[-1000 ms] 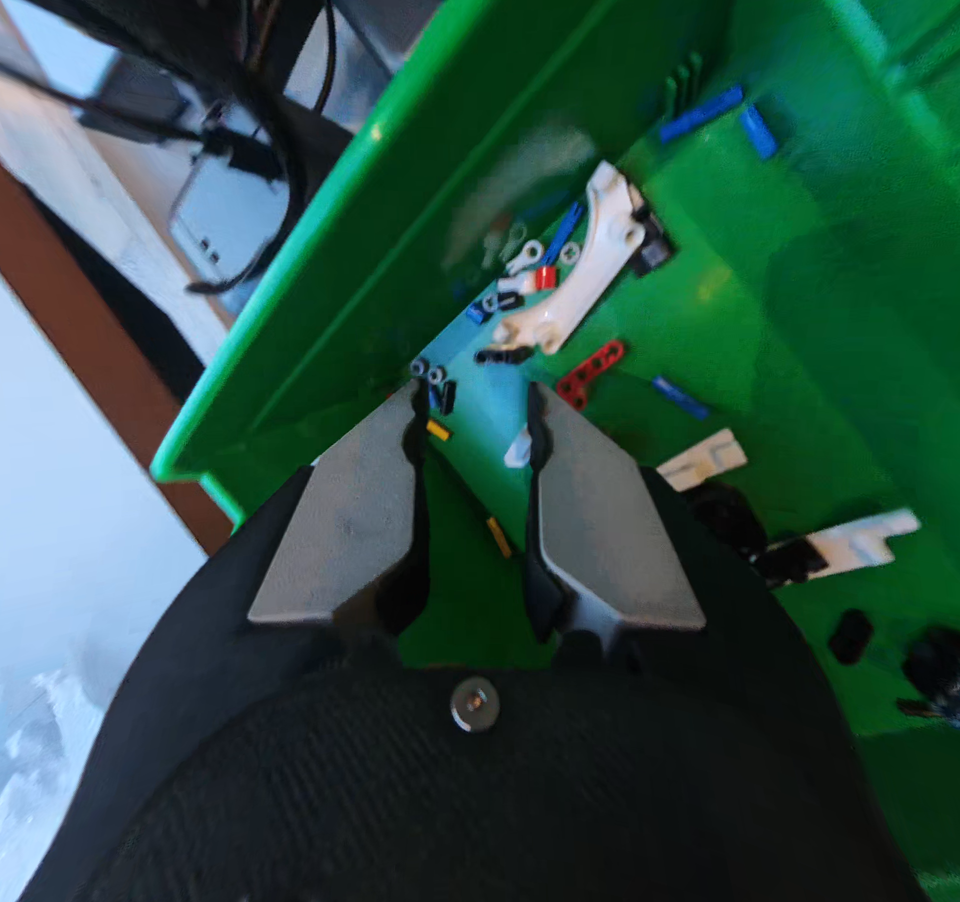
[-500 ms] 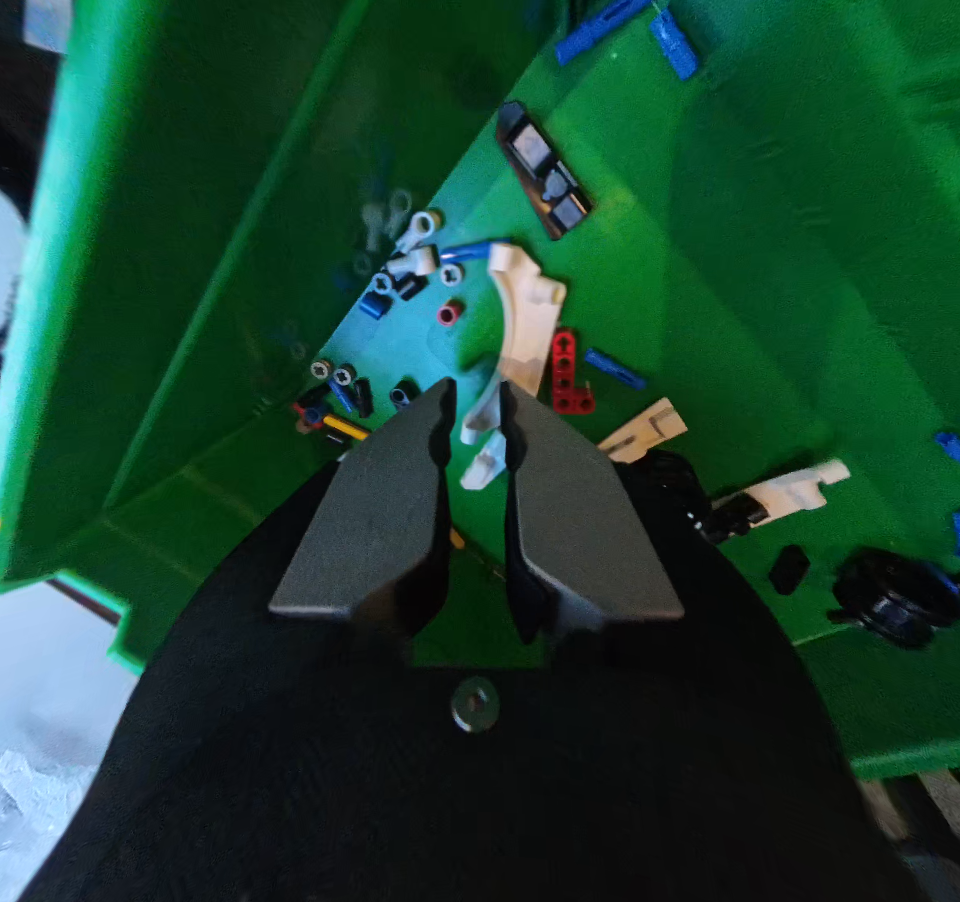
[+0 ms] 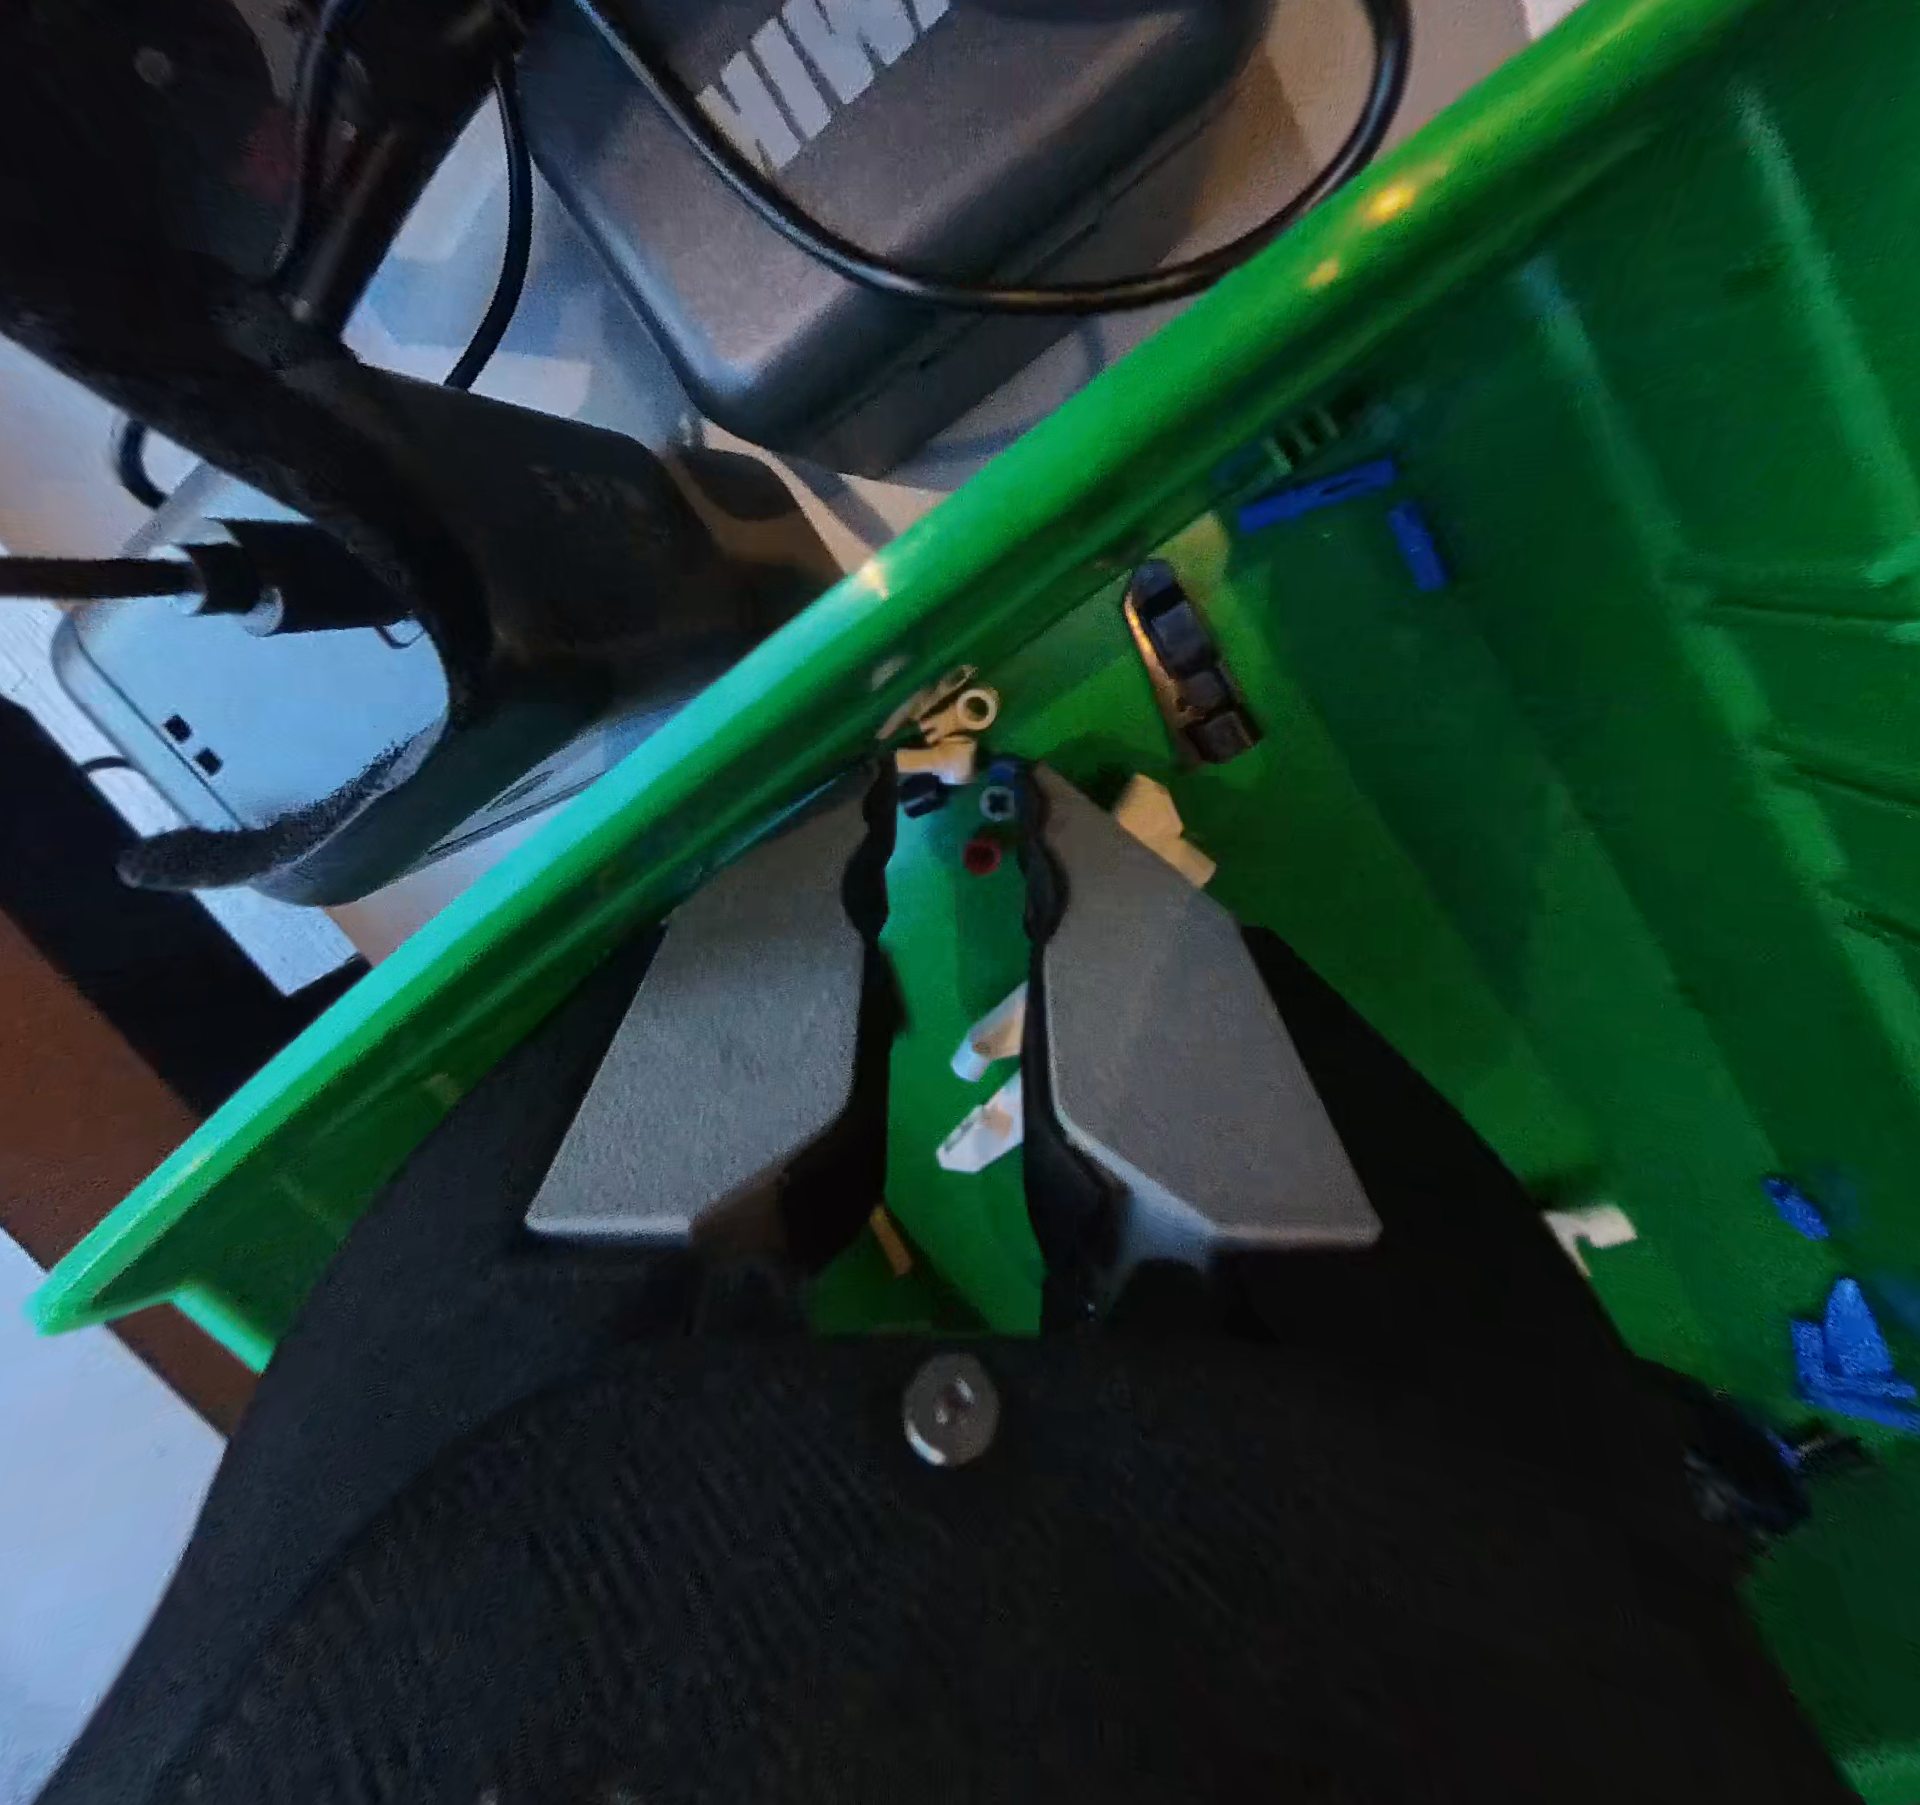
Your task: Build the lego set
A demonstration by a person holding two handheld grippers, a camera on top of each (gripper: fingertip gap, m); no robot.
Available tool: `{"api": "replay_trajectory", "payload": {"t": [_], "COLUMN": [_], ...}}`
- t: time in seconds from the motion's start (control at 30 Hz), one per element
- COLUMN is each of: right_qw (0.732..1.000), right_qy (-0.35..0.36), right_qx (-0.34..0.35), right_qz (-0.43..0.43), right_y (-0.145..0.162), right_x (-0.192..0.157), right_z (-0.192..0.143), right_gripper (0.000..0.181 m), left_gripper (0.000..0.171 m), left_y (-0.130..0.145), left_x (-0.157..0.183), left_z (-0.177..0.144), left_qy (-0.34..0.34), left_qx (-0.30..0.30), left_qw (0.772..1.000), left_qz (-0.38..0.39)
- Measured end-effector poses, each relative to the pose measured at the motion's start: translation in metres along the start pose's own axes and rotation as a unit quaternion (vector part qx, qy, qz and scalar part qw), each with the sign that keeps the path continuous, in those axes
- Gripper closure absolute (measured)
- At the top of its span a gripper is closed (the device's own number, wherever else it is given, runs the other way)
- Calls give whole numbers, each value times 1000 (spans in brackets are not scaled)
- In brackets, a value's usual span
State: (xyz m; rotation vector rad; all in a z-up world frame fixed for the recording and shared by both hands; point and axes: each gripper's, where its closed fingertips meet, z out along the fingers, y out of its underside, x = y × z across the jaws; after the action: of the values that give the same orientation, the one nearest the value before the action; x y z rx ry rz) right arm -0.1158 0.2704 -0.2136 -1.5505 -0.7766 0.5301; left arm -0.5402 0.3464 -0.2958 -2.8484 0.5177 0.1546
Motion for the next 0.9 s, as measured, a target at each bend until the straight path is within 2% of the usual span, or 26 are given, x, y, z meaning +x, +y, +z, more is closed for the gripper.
{"api": "replay_trajectory", "payload": {"t": [0.13,0.23,0.33,0.43,0.67,0.87,0.9], "right_qw": [1000,1000,1000,1000,999,999,999], "right_qy": [-7,-11,-14,-15,-22,-24,-24], "right_qx": [7,10,12,16,23,29,30], "right_qz": [10,11,11,13,20,21,22], "right_y": [-2,-3,-4,-5,-8,-10,-10], "right_x": [-1,-2,-4,-4,-5,-6,-6], "right_z": [-1,-2,-2,-4,-5,-7,-7], "right_gripper": [160,160,161,161,162,163,163], "left_gripper": [156,163,163,148,135,144,157], "left_y": [8,8,8,8,4,1,2], "left_x": [-10,-6,-5,-6,5,9,8], "left_z": [6,6,6,5,6,7,7], "left_qy": [-28,-13,-12,-18,31,44,40], "left_qx": [-15,-17,-22,-22,-11,-6,-8], "left_qw": [999,1000,1000,1000,998,997,997], "left_qz": [9,7,7,12,-54,-68,-66]}}
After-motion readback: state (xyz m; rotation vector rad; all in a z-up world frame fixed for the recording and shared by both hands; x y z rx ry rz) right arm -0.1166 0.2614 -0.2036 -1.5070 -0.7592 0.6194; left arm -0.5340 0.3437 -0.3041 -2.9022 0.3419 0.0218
